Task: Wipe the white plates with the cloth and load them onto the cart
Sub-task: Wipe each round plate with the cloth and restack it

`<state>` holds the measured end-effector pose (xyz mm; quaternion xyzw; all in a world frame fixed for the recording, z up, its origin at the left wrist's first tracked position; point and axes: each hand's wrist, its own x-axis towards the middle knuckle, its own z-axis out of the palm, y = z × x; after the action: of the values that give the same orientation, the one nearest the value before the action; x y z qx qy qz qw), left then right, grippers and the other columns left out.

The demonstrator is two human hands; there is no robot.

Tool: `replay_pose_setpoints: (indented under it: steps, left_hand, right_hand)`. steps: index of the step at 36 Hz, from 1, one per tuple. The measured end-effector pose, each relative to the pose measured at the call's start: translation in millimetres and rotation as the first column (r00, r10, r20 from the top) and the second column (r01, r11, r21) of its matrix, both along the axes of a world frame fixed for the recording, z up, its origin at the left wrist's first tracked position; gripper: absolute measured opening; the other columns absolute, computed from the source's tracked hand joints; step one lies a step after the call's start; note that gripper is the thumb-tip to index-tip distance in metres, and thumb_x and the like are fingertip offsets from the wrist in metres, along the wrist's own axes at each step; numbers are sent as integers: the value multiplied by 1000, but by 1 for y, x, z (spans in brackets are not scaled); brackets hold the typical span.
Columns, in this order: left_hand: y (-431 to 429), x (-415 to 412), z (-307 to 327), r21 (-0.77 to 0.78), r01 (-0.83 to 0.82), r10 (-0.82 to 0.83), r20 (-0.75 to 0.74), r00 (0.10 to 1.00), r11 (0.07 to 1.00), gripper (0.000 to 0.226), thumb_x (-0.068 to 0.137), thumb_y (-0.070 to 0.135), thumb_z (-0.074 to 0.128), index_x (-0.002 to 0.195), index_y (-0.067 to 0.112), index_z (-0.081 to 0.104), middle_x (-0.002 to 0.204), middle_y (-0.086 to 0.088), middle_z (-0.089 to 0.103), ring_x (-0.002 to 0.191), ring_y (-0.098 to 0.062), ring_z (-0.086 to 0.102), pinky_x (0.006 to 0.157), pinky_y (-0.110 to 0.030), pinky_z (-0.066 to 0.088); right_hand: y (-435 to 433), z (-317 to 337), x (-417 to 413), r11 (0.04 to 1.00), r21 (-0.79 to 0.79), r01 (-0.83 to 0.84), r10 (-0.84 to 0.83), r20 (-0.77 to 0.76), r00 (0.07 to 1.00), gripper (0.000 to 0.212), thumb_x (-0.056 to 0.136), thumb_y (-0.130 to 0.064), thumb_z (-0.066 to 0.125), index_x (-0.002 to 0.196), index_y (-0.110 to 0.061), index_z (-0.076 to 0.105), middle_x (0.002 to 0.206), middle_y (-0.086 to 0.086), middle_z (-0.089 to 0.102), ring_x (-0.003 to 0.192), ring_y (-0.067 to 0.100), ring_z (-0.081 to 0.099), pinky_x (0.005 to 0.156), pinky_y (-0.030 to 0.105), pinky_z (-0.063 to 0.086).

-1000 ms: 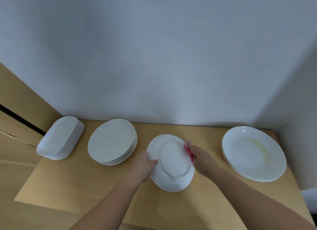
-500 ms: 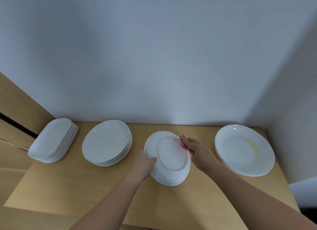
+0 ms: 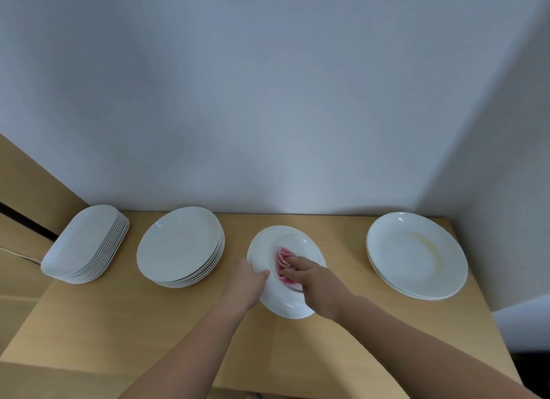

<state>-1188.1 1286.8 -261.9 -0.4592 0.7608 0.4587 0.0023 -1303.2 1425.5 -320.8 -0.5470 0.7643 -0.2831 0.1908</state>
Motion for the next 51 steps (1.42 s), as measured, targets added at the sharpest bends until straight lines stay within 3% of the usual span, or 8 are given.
replay_pose_setpoints:
  steps: [7, 12, 24, 27, 29, 34, 44, 51]
  left_hand:
    - [-1, -1, -2, -8, -13, 13, 1, 1000, 1000, 17, 88, 19, 64, 97, 16, 50, 81, 8, 53, 78, -19, 57, 69, -31, 50]
    - [0, -4, 0, 3, -17, 17, 7, 1000, 1000, 18, 88, 18, 65, 99, 15, 51, 87, 4, 57, 85, -23, 58, 78, -38, 55]
    - [0, -8, -1, 28, -30, 29, 33, 999, 999, 41, 89, 19, 65, 124, 2, 50, 106, -7, 57, 100, -30, 59, 87, -47, 55]
    - [0, -7, -3, 35, -37, 35, 45, 998, 999, 44, 89, 21, 65, 124, 1, 49, 110, -10, 58, 101, -31, 59, 86, -48, 55]
    - [-1, -5, -5, 36, -42, 40, 50, 998, 998, 46, 88, 23, 66, 125, 1, 49, 116, -13, 58, 103, -32, 60, 85, -48, 56]
    - [-1, -3, -10, 72, -53, 52, 12, 999, 996, 36, 86, 19, 66, 117, 2, 56, 106, -11, 63, 97, -31, 63, 82, -50, 57]
    - [1, -2, -10, 52, -26, 24, 35, 999, 998, 50, 89, 22, 64, 129, 0, 44, 120, -13, 57, 102, -30, 59, 85, -43, 56]
    - [6, 2, -13, 92, -59, 58, 9, 998, 994, 49, 89, 23, 64, 127, 0, 43, 109, -5, 52, 102, -28, 56, 84, -37, 51]
  right_hand:
    - [34, -8, -16, 989, 62, -132, 137, -92, 986, 60, 85, 12, 49, 133, -22, 57, 147, -22, 23, 130, -25, -6, 103, -3, 3]
    - [40, -5, -41, 974, 192, -119, 145, -129, 981, 63, 82, 17, 41, 135, -14, 56, 153, -6, 35, 144, 1, 19, 109, 4, 8]
    - [37, -26, -60, 937, 158, 311, -283, -181, 942, 32, 97, -2, 50, 126, -7, 63, 132, -1, 59, 125, 11, 52, 110, 23, 35]
    - [37, -32, -37, 917, 135, 375, -396, 192, 898, 33, 100, -30, 52, 89, -5, 70, 75, -4, 69, 64, 2, 63, 61, 16, 50]
    - [36, -28, -24, 895, 165, 414, -439, 166, 883, 39, 102, -33, 45, 80, -9, 67, 58, -7, 60, 49, 3, 52, 47, 15, 41]
    - [36, -15, -7, 853, 240, 464, -509, 178, 842, 38, 92, 2, 44, 112, -30, 46, 102, -8, 48, 89, 12, 47, 70, 6, 38]
    - [38, -15, 40, 761, 173, 626, -647, 276, 711, 26, 96, -4, 32, 80, -4, 52, 49, 9, 51, 46, 12, 50, 50, 27, 45]
    - [32, -5, 66, 735, 192, 651, -672, 335, 660, 47, 87, 9, 37, 125, -9, 58, 110, -1, 49, 86, 14, 56, 55, 15, 47]
